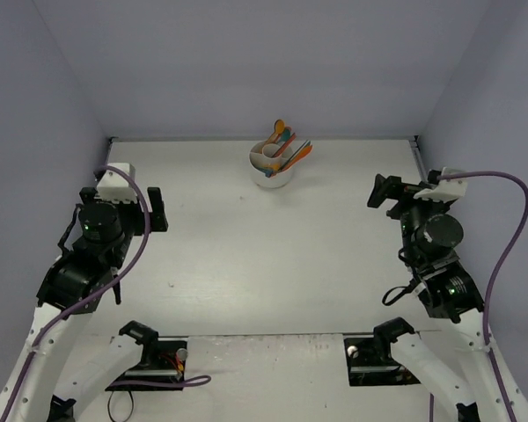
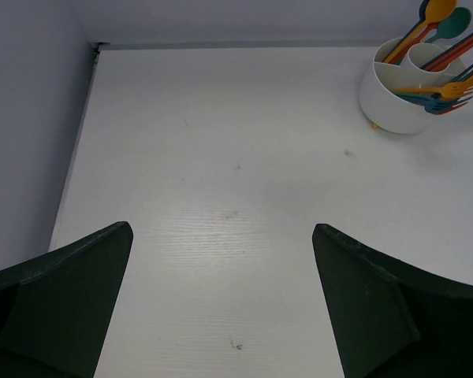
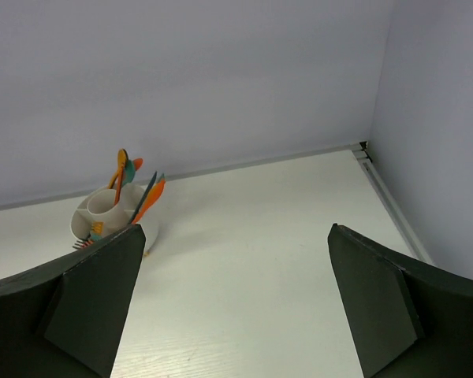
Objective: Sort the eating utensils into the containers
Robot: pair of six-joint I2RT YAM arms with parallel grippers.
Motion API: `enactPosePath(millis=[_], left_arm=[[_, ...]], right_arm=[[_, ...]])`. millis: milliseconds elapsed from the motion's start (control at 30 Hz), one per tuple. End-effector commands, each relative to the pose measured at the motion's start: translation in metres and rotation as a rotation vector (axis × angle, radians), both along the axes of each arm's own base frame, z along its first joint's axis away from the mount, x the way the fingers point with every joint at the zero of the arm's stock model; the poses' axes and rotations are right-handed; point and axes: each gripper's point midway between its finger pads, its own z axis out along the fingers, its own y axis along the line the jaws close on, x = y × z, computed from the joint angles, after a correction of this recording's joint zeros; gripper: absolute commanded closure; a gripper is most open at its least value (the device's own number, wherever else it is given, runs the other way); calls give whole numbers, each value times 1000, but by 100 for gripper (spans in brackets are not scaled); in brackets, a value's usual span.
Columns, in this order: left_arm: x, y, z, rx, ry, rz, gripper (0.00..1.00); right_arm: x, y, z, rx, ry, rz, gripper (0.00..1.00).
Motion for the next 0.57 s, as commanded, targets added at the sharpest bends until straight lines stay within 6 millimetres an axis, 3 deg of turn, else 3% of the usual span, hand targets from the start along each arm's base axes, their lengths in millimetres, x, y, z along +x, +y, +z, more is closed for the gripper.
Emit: enactPosePath(millis=[0, 300, 533], left_arm=[[-13, 14, 21, 21, -46, 28, 3], [-26, 20, 25, 25, -46, 29, 3], [-24, 18, 18, 34, -15, 22, 3]], right_arm=[[-16, -3, -4, 14, -5, 15, 0], [-23, -5, 6, 52, -14, 14, 0], [-30, 9, 26, 63, -58, 113, 0]])
